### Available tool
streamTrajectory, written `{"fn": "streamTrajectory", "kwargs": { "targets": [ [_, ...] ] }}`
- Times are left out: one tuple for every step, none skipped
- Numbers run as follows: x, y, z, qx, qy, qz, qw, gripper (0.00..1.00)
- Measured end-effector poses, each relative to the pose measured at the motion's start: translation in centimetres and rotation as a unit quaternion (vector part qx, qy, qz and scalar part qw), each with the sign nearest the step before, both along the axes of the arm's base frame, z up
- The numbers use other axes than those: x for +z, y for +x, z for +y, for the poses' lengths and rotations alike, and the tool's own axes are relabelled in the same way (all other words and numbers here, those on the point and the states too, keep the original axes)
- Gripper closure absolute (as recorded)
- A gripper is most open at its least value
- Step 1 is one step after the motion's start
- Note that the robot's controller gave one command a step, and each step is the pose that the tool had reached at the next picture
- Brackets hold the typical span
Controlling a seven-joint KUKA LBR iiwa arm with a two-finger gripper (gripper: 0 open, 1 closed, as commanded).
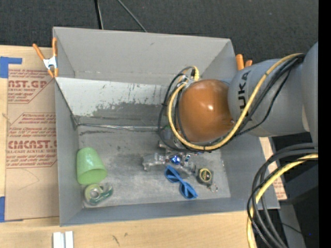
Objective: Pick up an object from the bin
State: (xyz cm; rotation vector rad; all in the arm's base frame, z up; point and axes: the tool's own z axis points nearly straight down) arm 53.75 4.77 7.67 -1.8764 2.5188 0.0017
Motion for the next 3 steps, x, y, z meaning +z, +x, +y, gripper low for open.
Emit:
{"fn": "streamTrajectory", "kwargs": {
  "targets": [
    [-0.3, 0.6, 0.0, 0.069, 0.001, -0.0005, 0.9976, 0.0],
    [-0.2, 0.6, 0.0, 0.069, 0.002, -0.0002, 0.9976, 1.0],
    [13.3, 0.6, 1.9, 0.086, 0.001, -0.0049, 0.9963, 1.0]
  ]
}}
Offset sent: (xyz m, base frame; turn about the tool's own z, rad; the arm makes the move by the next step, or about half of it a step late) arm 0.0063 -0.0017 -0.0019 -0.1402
